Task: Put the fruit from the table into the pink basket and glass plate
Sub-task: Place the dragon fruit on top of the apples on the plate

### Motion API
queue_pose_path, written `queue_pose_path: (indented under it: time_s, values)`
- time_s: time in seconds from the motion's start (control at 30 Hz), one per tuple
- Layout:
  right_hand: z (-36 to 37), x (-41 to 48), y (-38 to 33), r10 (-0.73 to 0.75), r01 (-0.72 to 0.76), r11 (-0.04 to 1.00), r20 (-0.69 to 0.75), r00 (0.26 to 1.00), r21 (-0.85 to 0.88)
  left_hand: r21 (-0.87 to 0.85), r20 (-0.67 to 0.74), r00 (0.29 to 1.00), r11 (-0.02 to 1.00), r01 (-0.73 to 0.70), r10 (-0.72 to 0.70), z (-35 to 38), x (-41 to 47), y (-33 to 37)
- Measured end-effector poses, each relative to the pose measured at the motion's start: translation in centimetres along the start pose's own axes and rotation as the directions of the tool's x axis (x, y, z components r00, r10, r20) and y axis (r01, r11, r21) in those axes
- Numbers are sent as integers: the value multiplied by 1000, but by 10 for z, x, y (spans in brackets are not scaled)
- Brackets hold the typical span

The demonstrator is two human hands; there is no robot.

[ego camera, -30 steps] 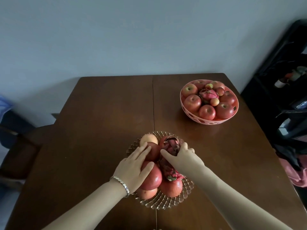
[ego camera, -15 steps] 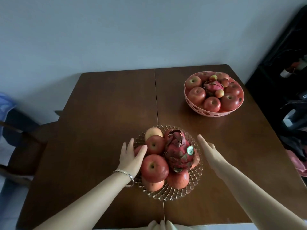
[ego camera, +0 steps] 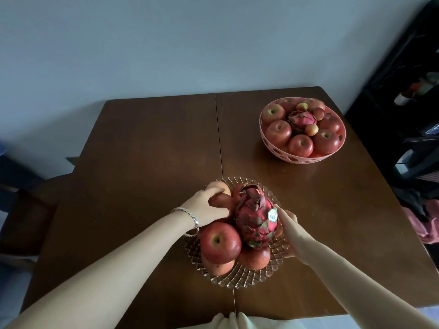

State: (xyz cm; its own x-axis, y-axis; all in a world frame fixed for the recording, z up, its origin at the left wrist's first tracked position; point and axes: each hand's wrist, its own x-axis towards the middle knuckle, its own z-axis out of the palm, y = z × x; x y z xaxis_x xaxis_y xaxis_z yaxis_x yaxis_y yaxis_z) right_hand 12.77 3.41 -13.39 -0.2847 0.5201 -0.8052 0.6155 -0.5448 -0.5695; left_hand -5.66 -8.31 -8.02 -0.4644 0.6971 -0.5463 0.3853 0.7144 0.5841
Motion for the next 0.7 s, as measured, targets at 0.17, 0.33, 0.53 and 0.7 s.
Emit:
queue_pose_path:
  time_s: [0.17,0.33,0.53,0.7]
  values:
    - [1,3,2,-4,4,1000,-12,1000,2,85,-77,993,993,-85,92,6,-2,0]
    - [1,4,4,-16,16,1000,-5,1000,-14,175,-183,971,977,-121,153,10,-2,3]
    - [-1,2,2,-5,6,1000,13,1000,-24,178,-64,995,982,-59,72,8,-11,4]
    - [1,-4,0,1,-1,1000,23,1000,-1,211,-53,993,970,117,-108,15,-36,6]
